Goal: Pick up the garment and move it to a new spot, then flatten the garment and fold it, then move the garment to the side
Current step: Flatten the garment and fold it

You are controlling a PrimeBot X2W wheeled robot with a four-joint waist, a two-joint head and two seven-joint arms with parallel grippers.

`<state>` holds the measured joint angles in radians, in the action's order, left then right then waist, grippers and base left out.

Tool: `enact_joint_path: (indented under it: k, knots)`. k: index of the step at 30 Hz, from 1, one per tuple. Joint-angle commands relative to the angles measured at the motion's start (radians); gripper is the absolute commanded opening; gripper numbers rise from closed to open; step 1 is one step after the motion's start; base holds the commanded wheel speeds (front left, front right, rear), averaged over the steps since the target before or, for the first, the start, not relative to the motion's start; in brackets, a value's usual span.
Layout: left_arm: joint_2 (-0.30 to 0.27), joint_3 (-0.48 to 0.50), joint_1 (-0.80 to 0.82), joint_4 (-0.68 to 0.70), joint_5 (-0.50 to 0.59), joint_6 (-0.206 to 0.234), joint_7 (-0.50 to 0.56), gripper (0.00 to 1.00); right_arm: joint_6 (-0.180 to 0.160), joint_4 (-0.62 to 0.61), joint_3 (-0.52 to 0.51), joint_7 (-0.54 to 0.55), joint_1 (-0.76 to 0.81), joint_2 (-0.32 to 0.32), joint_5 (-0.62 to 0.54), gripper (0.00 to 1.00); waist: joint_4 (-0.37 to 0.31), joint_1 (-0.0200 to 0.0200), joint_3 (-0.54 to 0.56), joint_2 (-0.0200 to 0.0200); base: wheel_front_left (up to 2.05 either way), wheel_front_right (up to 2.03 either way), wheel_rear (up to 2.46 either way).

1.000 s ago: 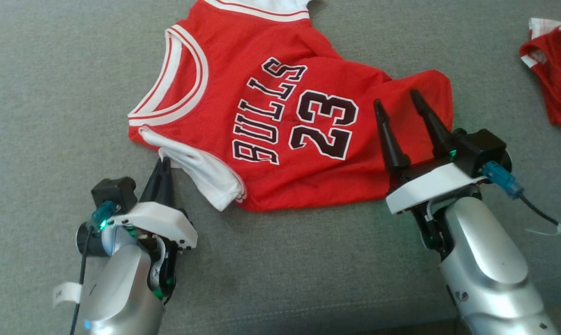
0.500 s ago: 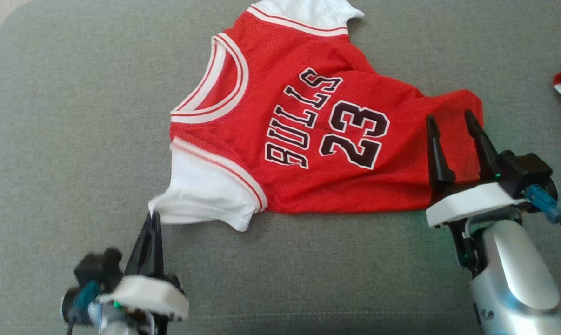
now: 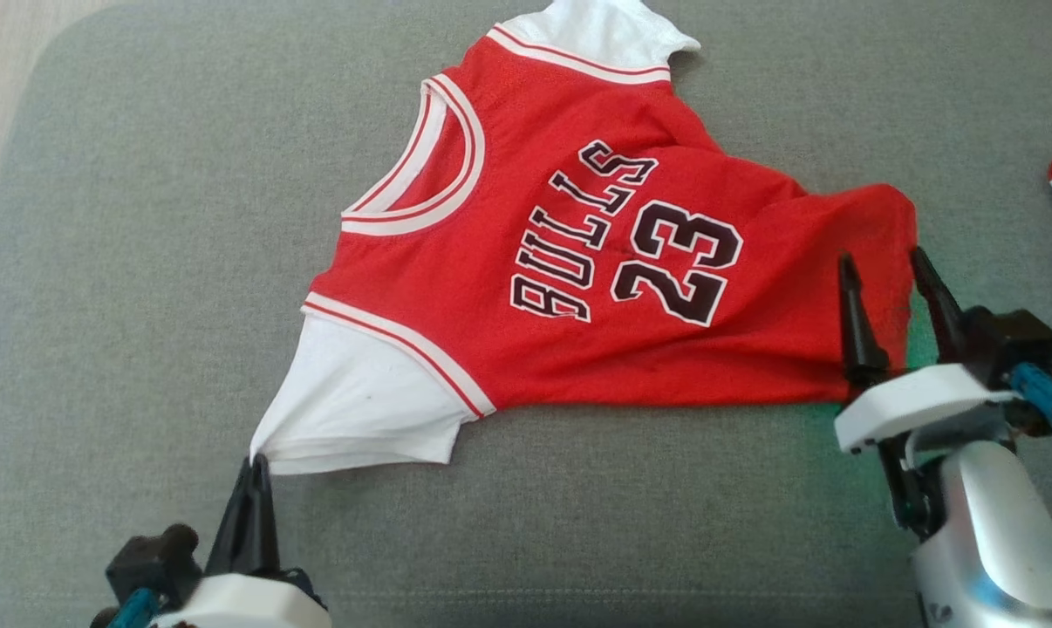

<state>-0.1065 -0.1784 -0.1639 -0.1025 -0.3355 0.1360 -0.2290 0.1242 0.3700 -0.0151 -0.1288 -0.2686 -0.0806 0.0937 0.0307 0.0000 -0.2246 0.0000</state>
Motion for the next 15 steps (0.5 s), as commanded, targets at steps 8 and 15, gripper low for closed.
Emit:
enact_joint_path:
  k: [8, 15]
  knots:
    - [-0.011, 0.040, 0.015, 0.018, -0.005, 0.016, -0.006, 1.00, 0.007, -0.033, -0.013, 0.095, -0.010, -0.055, -0.023, 1.00, -0.002, 0.0000, 0.019, 0.0000, 0.00, 0.00, 0.00]
    - [0.000, 0.013, 0.050, 0.047, 0.013, 0.008, -0.019, 1.00, 0.007, 0.059, 0.034, 0.256, -0.106, -0.139, 0.006, 1.00, 0.008, 0.0000, 0.027, 0.0000, 0.00, 0.00, 0.00]
